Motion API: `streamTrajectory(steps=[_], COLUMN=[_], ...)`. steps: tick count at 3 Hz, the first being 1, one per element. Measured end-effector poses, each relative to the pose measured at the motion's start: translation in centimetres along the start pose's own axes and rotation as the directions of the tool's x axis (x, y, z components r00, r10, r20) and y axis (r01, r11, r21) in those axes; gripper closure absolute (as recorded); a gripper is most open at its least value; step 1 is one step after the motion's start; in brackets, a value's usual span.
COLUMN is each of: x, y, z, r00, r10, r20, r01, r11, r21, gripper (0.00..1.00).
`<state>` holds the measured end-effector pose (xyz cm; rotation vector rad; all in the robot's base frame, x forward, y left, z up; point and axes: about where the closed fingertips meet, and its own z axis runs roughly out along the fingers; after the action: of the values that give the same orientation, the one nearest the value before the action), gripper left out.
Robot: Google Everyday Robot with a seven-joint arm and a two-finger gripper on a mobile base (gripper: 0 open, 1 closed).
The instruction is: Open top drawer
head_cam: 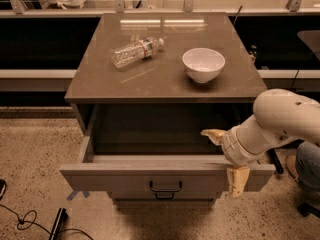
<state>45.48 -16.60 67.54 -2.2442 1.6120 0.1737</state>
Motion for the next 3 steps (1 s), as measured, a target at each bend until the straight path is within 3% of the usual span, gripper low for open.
streamTrajectory(steps=[1,2,3], x=[-1.3,-1.9,-2.2], y=[1.8,3.5,4.8], z=[-0.4,0.0,0.3], r00=[1.0,0.999,0.997], r10=[0.004,0.033,0.062], r20=[-0.007,0.012,0.042], r01=[-0.004,-0.031,-0.055], r11=[0.9969,0.9915,0.9882], r21=[-0.079,-0.126,-0.143], gripper=[0.01,0.13,0.26])
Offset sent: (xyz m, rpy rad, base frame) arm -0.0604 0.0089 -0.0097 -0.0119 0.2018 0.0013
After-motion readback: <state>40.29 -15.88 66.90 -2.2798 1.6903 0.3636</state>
